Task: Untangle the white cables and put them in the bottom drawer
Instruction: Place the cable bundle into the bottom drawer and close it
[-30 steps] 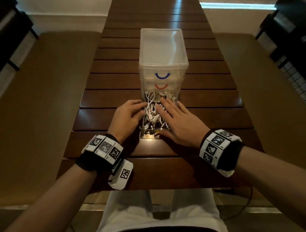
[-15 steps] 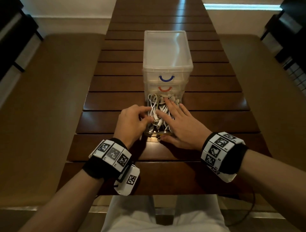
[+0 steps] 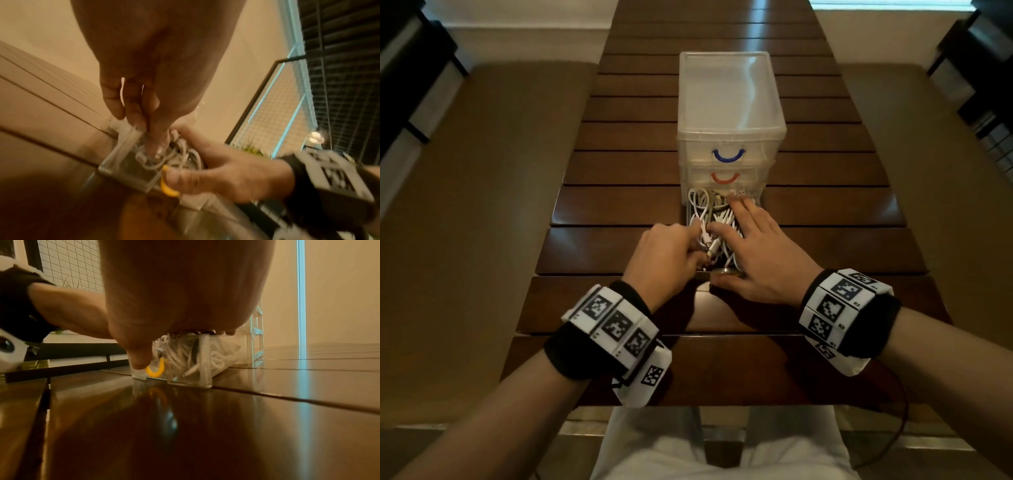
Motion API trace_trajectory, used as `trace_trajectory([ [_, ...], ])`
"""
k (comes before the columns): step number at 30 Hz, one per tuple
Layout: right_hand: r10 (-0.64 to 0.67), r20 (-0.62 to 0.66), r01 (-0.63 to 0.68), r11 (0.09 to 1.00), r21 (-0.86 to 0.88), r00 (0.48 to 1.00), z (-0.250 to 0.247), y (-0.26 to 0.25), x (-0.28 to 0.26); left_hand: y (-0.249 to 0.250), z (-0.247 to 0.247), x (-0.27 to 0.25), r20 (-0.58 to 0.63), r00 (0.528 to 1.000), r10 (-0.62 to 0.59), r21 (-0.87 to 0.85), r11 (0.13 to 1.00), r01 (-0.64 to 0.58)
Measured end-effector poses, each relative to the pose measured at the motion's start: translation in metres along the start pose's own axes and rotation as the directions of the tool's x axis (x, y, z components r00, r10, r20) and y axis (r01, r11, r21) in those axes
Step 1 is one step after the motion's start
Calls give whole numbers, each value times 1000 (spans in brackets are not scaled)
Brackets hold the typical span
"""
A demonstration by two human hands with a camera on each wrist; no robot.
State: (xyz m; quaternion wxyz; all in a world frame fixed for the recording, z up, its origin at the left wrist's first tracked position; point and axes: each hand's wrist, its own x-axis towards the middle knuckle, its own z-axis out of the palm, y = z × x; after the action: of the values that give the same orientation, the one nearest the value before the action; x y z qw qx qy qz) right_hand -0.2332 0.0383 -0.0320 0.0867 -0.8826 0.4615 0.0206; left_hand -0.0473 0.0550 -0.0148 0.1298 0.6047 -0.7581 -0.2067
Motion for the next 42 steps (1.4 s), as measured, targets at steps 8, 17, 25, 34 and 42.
trace_trajectory([
  [8, 35, 133, -47, 995, 84, 990, -8, -1, 0, -21, -36, 15, -154, 981, -115, -399, 916, 44],
  [17, 184, 203, -271, 745, 610, 962, -20, 45, -24, -45, -26, 36, 243, 968, 62, -552, 830, 86],
  [25, 111, 26, -96, 695, 712, 994, 0, 47, 5, -23, -16, 77, 58, 997, -42, -582, 810, 68],
  [34, 125, 59, -130, 700, 702, 990, -1, 62, 0, -31, -25, 89, 26, 996, -80, -488, 869, 83],
  [42, 41, 71, -78, 754, 652, 997, -6, 61, -4, -34, -29, 84, -106, 993, -53, -383, 924, 8],
])
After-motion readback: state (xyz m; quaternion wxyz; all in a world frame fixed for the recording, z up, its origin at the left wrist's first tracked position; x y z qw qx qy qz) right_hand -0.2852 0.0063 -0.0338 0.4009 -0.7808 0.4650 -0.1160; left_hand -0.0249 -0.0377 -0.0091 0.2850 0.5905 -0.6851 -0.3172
